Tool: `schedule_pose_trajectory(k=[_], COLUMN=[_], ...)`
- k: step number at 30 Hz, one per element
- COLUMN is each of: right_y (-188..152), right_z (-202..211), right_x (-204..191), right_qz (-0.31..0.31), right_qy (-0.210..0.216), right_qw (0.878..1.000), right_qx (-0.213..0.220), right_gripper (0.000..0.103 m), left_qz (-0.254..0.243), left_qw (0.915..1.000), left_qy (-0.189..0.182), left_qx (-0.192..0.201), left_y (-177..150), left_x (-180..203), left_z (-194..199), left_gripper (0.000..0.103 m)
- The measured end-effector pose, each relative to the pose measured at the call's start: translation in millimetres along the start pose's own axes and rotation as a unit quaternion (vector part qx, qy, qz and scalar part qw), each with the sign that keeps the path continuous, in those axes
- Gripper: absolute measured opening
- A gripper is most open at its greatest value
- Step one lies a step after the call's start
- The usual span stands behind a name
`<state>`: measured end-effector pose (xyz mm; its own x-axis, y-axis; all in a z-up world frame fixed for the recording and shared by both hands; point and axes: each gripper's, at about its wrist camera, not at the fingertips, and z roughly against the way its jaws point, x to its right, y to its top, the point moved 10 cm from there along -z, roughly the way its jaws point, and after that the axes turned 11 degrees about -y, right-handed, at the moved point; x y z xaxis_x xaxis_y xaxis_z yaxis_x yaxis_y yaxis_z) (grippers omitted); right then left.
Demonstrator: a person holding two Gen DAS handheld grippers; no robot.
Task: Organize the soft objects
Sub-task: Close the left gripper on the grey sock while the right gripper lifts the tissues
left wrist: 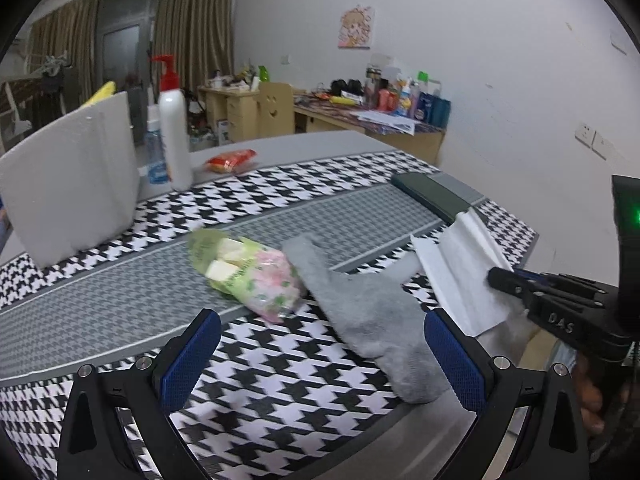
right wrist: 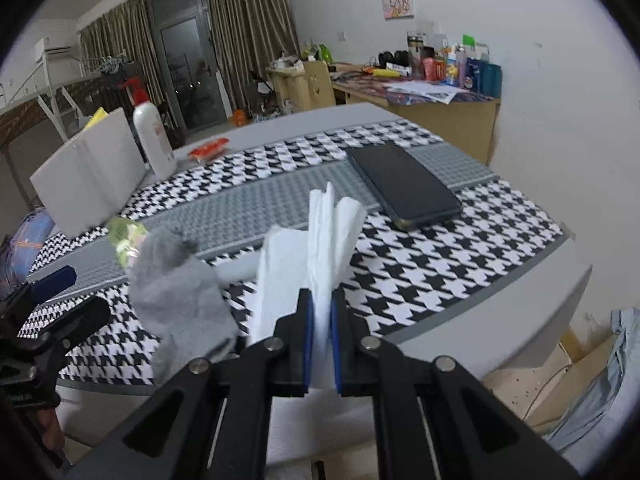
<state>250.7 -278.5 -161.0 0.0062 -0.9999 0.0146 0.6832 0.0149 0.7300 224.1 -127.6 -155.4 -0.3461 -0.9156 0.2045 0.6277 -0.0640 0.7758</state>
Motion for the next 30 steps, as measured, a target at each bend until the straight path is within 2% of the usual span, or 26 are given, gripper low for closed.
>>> schedule_pose_trajectory(k=[1, 2, 4, 7, 9, 14, 18, 23, 27, 29, 30], right_y=[-1.8, -2.6, -0.9, 1.3, -0.2, -5.8, -9.3, -11.7, -14.2, -14.6, -14.6], right_z=[-2.9, -4.0, -3.3, 0.6, -0.8, -5.8, -7.0, -7.2, -8.8, -9.3, -9.6], right_x=[2.2, 3.6, 9.7, 14.1, 16.3, 20.5, 23.9, 27.4, 28.7, 28.1, 27.8], right_qz=[-0.001, -0.003, -0.014, -0.012, -0.012, -0.018, -0.022, -0.028, -0.030, -0.029, -0.029], right_qy=[-0.001, -0.001, -0.003, -0.004, -0.003, -0.001, 0.000, 0.004, 0.006, 0.007, 0.007], right_qw=[1.000, 1.000, 1.000, 1.000, 1.000, 1.000, 1.000, 1.000, 0.999, 0.999, 0.999], right_qx=[-0.005, -0.006, 0.004, 0.018, 0.014, 0.003, -0.002, -0.007, -0.010, -0.011, -0.012], right_gripper=[0.029, 0.046, 0.063, 0.063, 0.064, 0.064, 0.064, 0.064, 0.064, 0.064, 0.064], left_qz=[-0.001, -0.002, -0.006, -0.014, -0.019, -0.037, -0.047, -0.057, -0.070, -0.075, -0.078], left_qw=[1.0000, 1.0000, 0.9999, 0.9996, 0.9993, 0.9975, 0.9967, 0.9945, 0.9938, 0.9934, 0.9932], left_qy=[-0.002, -0.004, -0.011, -0.020, -0.024, -0.035, -0.027, -0.028, -0.032, -0.030, -0.030], left_qx=[-0.002, -0.004, -0.010, -0.018, -0.022, -0.048, -0.061, -0.084, -0.081, -0.082, -0.081], left_y=[-0.4, -0.8, -1.5, -4.1, -5.9, -16.1, -21.3, -29.7, -30.6, -31.5, -31.6], left_x=[2.5, 4.8, 11.1, 20.8, 26.6, 39.6, 44.1, 47.9, 52.0, 52.8, 53.4], left_z=[-2.7, -4.3, -9.2, -13.6, -16.6, -29.1, -37.8, -48.1, -48.3, -48.8, -48.9], left_gripper=[0.102, 0.102, 0.102, 0.102, 0.098, 0.082, 0.079, 0.056, 0.046, 0.029, 0.026])
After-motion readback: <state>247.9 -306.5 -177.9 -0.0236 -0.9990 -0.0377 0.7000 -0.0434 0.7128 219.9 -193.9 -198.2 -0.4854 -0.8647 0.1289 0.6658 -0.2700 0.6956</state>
